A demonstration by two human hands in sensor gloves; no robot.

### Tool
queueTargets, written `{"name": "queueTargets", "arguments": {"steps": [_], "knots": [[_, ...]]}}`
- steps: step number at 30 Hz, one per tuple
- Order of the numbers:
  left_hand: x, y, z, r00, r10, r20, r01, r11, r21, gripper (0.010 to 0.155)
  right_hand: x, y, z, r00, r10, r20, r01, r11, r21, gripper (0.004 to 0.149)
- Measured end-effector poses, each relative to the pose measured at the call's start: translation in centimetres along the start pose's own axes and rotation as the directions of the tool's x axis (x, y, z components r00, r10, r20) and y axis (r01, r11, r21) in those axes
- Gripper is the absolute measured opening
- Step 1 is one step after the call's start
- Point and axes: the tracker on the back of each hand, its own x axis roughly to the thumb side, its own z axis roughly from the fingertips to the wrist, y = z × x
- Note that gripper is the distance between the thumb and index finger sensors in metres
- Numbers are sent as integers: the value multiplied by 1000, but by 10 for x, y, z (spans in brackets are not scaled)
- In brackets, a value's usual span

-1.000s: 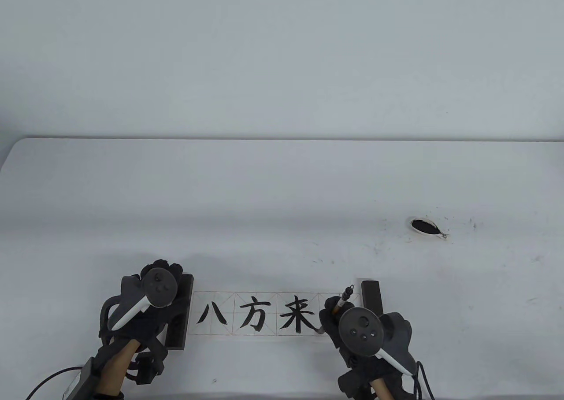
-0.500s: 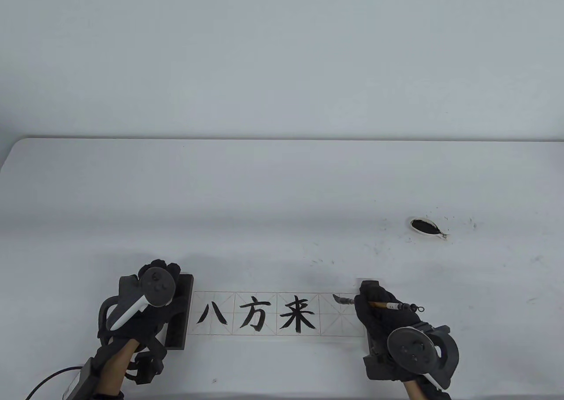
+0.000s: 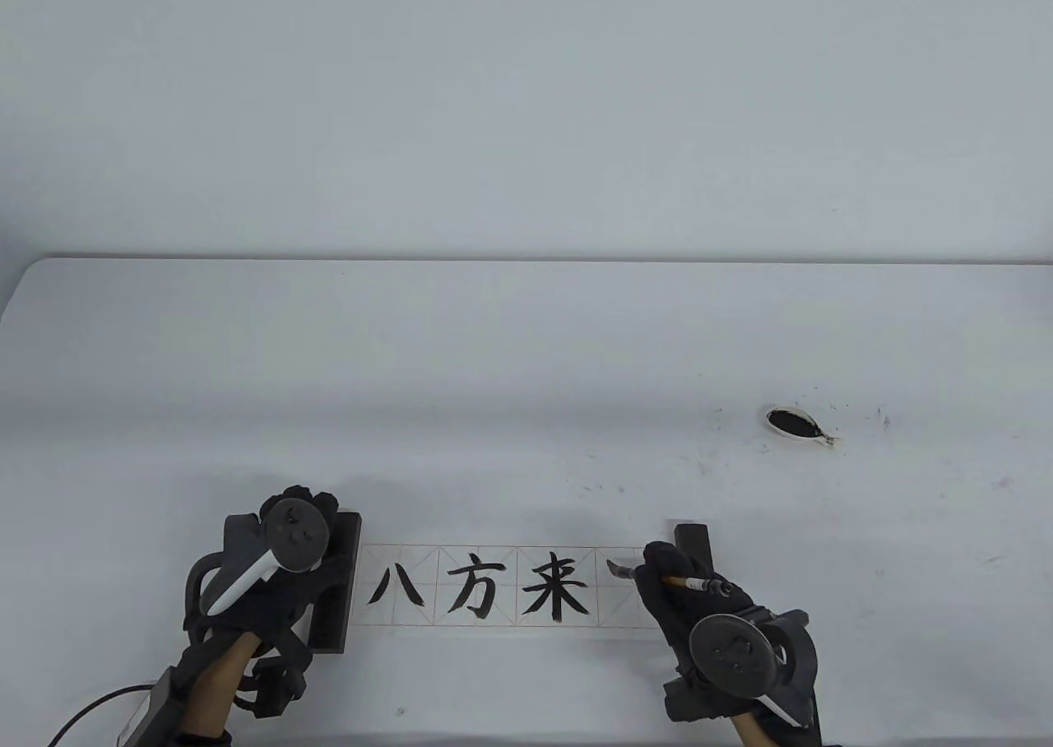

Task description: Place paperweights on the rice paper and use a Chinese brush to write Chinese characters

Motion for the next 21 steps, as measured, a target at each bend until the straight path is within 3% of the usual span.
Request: {"name": "queueTargets", "arguments": {"steps": [9,21], "knots": [[1,-1,0,1000,-3,2,3,1000,-5,84,1,5,-1,1000,13,1,-13,999,53,43],[1,-2,0,1000,-4,0,4,1000,-10,83,0,-1,-1,1000,-16,-11,16,999,40,40]]}}
